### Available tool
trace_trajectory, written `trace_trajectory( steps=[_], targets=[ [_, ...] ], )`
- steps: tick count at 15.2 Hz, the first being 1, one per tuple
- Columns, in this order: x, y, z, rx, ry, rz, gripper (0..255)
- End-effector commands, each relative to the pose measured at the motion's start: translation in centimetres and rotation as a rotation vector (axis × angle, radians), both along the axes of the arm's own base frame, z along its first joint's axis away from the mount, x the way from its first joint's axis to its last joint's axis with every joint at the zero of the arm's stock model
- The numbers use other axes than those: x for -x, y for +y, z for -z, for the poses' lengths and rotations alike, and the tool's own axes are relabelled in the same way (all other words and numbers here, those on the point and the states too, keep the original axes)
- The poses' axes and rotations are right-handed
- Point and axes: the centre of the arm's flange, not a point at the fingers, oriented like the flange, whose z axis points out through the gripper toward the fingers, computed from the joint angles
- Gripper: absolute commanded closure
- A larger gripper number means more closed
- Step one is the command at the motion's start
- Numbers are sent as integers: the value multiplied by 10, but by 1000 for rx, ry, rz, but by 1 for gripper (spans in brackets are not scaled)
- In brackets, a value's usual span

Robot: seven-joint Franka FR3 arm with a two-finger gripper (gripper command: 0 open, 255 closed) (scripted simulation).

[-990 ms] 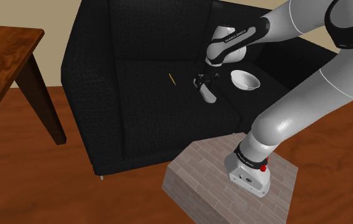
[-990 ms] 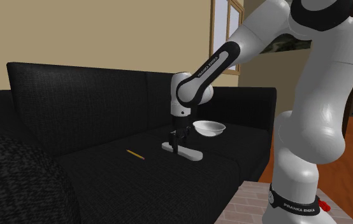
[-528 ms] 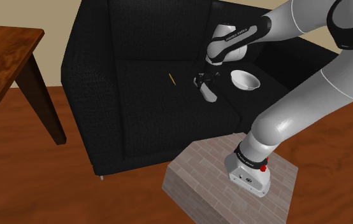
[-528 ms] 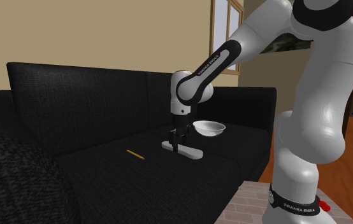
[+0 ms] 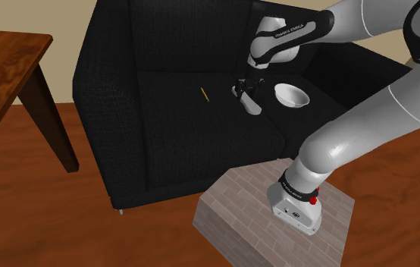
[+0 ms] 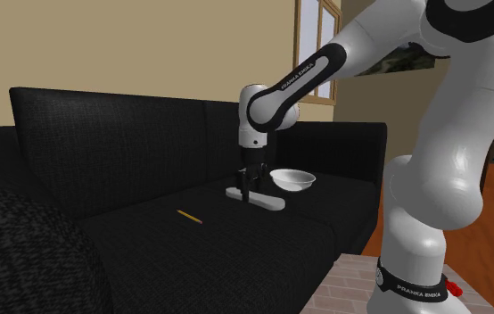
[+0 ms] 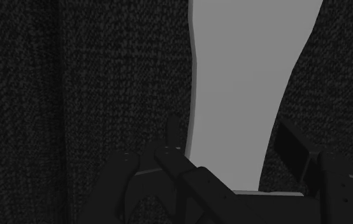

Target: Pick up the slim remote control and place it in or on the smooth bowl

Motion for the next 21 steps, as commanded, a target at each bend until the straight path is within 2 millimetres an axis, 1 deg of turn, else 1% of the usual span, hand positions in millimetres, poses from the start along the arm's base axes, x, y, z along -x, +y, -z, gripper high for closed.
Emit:
trace_trajectory(
  steps=[1,17,21],
  targets=[
    [0,0,-11,0,0,0,255],
    [0,0,-95,0,0,0,255],
    [23,-48,-97,0,0,0,255]
  ],
)
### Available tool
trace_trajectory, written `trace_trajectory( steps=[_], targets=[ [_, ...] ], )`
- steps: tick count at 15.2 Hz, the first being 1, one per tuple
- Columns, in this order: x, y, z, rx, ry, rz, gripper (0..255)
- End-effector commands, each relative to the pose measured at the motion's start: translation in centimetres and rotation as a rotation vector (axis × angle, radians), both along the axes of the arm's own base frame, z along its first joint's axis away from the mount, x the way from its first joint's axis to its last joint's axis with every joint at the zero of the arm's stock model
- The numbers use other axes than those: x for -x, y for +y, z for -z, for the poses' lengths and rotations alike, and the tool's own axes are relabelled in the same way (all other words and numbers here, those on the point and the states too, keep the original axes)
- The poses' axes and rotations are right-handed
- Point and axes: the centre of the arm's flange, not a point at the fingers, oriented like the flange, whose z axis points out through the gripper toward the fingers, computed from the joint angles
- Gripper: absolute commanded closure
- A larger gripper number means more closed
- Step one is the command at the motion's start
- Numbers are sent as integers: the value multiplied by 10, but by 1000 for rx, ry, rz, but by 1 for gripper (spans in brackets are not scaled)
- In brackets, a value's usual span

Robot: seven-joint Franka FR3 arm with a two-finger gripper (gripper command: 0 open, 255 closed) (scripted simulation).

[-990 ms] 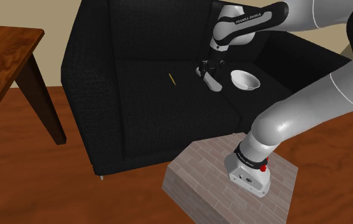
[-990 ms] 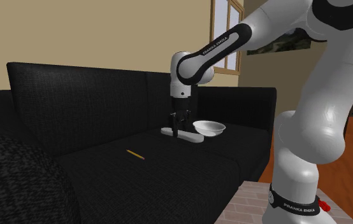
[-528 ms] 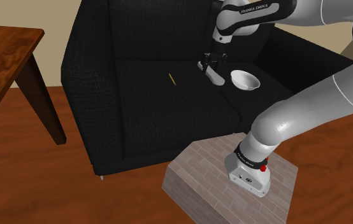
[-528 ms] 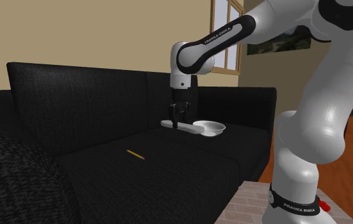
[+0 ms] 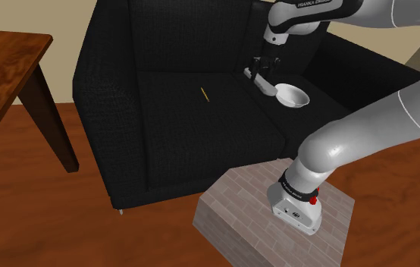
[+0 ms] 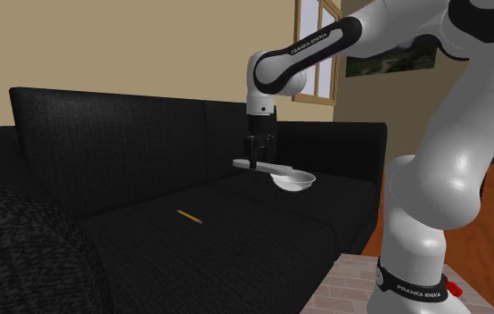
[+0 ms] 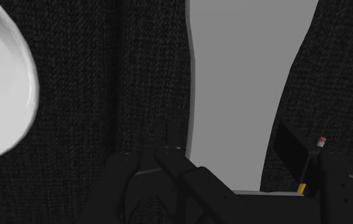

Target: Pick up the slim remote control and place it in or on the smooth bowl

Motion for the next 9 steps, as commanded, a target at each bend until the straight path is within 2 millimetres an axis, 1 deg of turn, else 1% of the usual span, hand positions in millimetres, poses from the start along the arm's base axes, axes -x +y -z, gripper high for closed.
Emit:
trace_trajectory(
  steps=[1,9],
  targets=[
    [10,-23,-1,0,0,-2,255],
    [55,-118,-4,0,0,-2,255]
  ],
)
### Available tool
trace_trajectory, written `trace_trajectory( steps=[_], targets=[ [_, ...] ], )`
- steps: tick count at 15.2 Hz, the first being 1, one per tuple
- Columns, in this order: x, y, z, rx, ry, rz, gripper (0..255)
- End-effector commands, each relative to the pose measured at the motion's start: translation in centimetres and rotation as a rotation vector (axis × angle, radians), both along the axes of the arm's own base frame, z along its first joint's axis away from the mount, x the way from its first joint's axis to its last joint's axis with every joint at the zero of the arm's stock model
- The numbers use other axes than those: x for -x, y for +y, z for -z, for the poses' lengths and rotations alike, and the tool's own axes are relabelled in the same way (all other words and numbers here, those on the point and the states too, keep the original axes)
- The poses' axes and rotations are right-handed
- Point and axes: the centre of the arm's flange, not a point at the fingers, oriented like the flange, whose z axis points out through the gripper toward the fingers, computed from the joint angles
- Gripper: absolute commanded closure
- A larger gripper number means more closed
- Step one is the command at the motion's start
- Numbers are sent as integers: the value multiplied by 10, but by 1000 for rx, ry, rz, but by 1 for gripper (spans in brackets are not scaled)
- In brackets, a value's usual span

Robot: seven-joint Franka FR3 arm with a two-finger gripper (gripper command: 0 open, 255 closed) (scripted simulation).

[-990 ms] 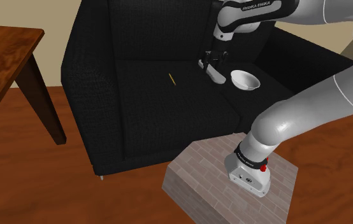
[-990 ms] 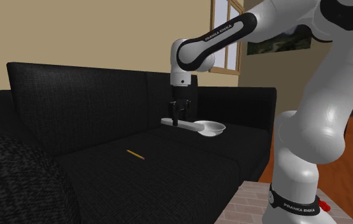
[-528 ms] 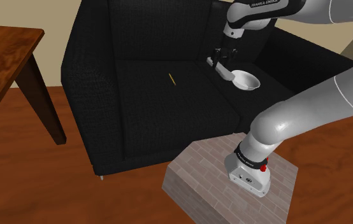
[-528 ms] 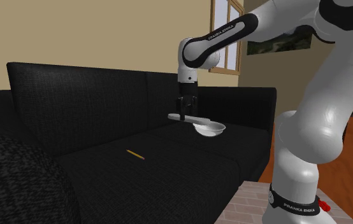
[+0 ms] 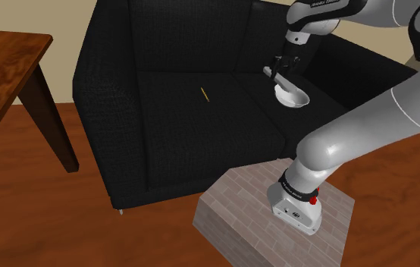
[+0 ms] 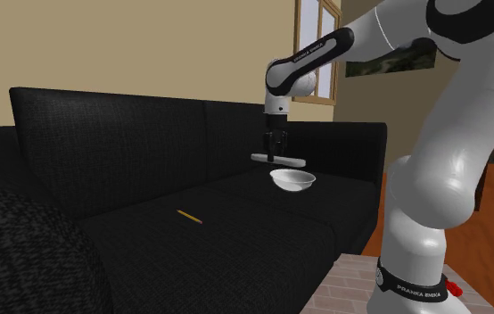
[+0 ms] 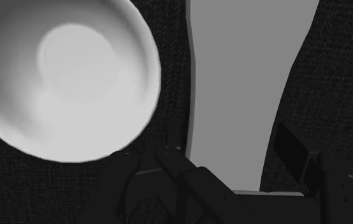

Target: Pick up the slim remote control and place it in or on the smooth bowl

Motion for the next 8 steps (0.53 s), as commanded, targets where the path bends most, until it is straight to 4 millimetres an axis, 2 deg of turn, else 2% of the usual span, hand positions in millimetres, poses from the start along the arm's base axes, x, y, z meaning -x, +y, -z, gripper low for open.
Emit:
trace_trajectory(
  steps=[1,8],
  targets=[
    [13,-23,0,1,0,-2,255],
    [52,-106,-3,1,0,-2,255]
  ],
)
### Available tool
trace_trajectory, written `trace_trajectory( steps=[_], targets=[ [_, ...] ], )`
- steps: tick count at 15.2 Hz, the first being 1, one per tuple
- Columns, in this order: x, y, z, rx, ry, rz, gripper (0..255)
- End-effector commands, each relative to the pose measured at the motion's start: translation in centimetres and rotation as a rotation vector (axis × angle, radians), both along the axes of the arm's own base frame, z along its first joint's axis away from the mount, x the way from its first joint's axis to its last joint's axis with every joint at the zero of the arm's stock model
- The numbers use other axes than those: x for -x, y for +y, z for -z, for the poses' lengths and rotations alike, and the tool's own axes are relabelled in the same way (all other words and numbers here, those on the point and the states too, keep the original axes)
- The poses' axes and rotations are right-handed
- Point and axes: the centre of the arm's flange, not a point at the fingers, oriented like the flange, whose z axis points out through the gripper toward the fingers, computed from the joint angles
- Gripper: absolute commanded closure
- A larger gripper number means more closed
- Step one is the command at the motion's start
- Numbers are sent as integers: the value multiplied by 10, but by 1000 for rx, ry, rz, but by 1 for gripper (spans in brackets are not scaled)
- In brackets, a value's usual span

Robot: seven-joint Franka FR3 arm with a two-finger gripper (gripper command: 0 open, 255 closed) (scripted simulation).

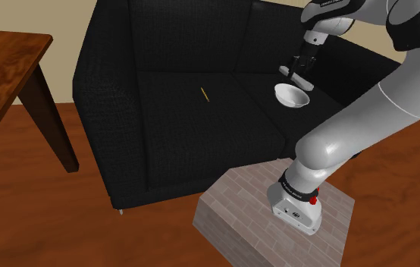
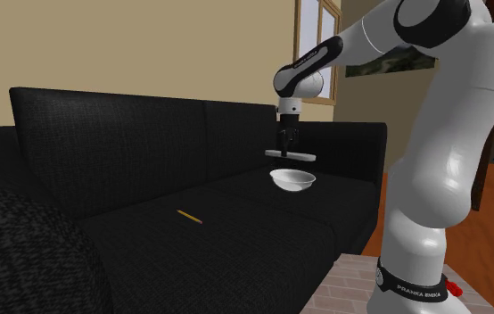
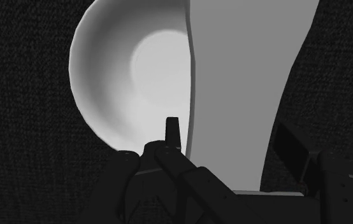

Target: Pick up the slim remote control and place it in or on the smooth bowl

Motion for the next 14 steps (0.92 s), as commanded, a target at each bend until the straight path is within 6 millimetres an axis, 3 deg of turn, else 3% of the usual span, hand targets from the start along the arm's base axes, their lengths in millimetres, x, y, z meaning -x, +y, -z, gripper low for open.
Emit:
trace_trajectory(
  steps=[1,2,14],
  targets=[
    [12,-22,-1,1,0,-2,255],
    [17,-34,-1,1,0,-2,255],
    [17,-34,62,1,0,-2,255]
  ],
)
